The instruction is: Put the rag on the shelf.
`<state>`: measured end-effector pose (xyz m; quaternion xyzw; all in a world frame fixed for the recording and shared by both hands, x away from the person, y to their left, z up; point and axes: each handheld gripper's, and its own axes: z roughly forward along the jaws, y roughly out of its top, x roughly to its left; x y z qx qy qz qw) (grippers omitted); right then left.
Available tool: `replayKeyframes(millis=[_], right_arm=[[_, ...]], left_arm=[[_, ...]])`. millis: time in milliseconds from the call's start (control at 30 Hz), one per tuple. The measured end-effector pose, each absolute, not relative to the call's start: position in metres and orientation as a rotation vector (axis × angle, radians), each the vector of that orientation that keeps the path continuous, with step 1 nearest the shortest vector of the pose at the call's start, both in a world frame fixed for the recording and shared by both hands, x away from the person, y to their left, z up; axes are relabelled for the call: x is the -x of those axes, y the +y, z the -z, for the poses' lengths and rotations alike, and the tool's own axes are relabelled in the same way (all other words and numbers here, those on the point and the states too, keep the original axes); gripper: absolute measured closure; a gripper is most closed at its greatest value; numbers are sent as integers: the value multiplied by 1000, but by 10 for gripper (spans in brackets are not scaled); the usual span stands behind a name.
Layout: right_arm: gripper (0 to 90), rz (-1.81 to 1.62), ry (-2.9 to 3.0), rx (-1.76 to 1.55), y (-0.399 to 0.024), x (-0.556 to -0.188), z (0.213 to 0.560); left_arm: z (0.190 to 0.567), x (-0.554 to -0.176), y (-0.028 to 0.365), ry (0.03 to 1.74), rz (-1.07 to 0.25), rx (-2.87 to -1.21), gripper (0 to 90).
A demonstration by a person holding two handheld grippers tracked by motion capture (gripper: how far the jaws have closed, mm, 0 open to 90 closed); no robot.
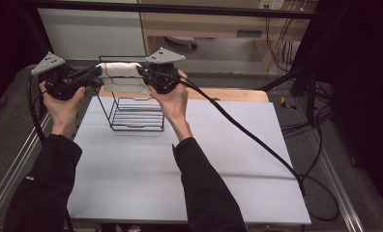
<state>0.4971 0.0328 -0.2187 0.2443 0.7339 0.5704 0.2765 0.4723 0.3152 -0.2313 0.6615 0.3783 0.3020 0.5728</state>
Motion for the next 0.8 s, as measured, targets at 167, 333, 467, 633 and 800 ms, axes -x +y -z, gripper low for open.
replayKeyframes(millis=[167, 333, 467, 633, 800], right_arm=[[833, -1539, 1993, -650, 31, -493, 224], [833, -1524, 2024, -655, 31, -491, 232], [832, -1519, 2039, -648, 31, -491, 238], [832, -1520, 2046, -647, 31, -491, 243], [832, -1519, 2047, -641, 31, -491, 244]], left_arm=[[236, -467, 315, 893, -699, -1578, 814], [242, -465, 312, 907, -701, -1609, 810], [246, -464, 311, 912, -697, -1611, 807], [245, -463, 311, 911, -701, -1620, 803], [233, -458, 313, 923, -705, -1606, 761]])
